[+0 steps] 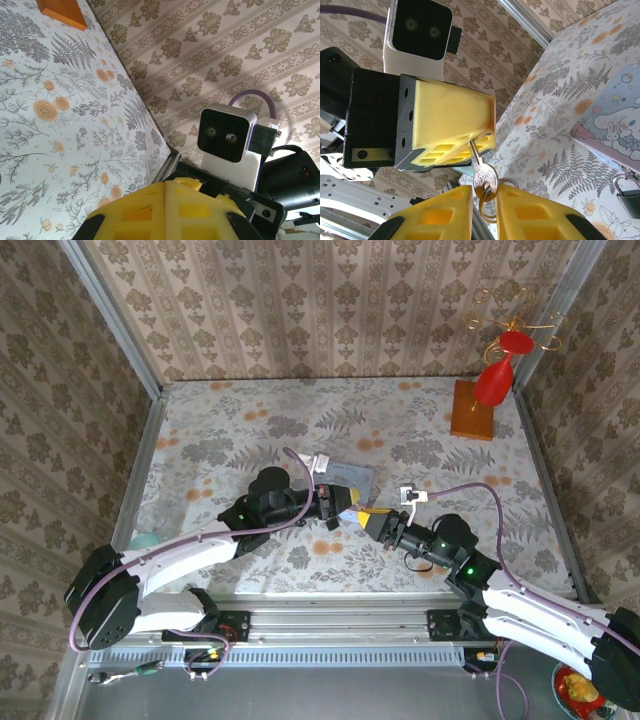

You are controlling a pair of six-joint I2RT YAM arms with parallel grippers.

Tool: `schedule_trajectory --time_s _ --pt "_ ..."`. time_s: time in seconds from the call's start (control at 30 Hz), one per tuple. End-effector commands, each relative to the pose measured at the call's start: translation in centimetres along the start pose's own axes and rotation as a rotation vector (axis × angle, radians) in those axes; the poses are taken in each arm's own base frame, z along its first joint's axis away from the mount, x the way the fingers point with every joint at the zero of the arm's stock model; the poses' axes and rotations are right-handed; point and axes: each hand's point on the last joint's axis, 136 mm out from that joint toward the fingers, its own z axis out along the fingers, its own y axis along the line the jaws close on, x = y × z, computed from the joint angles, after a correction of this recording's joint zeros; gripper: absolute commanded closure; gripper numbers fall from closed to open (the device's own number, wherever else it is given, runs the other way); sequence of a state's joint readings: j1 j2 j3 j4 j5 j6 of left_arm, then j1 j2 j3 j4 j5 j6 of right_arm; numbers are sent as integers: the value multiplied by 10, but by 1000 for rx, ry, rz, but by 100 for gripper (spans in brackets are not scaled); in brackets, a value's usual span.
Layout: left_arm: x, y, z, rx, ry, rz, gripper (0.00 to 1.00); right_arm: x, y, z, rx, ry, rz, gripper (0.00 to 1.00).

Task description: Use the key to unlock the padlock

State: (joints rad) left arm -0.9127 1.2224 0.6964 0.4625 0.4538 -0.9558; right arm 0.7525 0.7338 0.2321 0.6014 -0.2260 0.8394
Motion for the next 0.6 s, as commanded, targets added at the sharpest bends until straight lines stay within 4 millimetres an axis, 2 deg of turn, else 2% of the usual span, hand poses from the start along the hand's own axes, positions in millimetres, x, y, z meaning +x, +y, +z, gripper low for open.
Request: schedule_trajectory --time_s 0.0,0.37,0.57 --pt "-7 -15 1 42 2 50 100 -11 16 -2 -53 -31 -23 80" --pt "-4 -16 2 47 10 62 100 -14 18 -2 -57 -38 -18 79" --pt "-1 -15 3 46 19 65 100 -16 18 -2 -53 -45 -10 87"
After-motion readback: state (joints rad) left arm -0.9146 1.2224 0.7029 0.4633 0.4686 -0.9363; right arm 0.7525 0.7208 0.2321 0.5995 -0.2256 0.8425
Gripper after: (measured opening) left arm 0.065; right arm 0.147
